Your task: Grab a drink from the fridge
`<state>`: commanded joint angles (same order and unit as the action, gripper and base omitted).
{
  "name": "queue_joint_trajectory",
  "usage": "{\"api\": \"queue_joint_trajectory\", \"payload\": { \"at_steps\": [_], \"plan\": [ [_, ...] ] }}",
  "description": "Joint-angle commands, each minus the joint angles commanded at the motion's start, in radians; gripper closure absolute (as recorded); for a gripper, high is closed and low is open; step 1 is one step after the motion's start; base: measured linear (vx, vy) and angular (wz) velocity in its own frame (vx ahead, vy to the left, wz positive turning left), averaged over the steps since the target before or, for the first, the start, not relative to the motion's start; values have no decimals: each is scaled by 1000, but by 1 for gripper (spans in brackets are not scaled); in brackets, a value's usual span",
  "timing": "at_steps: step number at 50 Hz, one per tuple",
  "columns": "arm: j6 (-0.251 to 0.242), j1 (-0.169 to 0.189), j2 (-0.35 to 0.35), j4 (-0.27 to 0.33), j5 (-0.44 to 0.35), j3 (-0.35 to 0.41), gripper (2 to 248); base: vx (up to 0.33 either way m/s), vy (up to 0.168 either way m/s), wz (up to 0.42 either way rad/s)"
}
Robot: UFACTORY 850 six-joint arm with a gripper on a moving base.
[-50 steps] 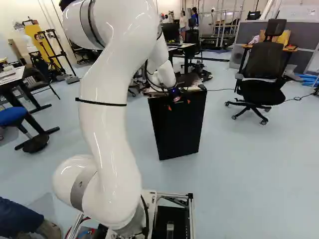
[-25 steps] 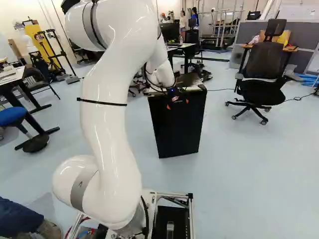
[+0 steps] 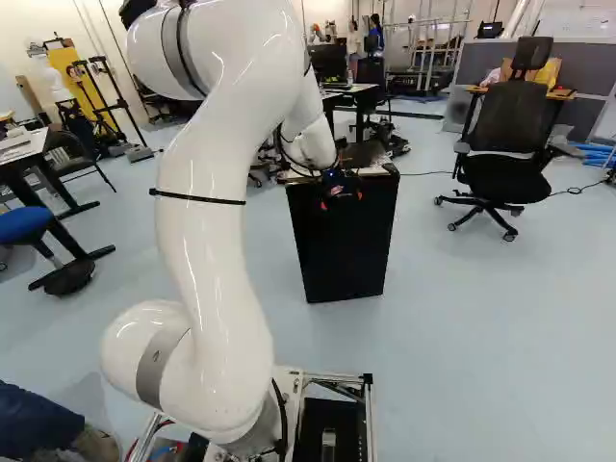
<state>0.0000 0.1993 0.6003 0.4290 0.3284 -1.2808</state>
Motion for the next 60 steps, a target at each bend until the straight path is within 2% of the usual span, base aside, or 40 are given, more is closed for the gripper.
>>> {"api": "queue_joint_trajectory", "payload": {
  "at_steps": [60],
  "plan": [
    [0, 0, 0, 0, -112, 0, 3, 0, 0, 0]
  ]
}}
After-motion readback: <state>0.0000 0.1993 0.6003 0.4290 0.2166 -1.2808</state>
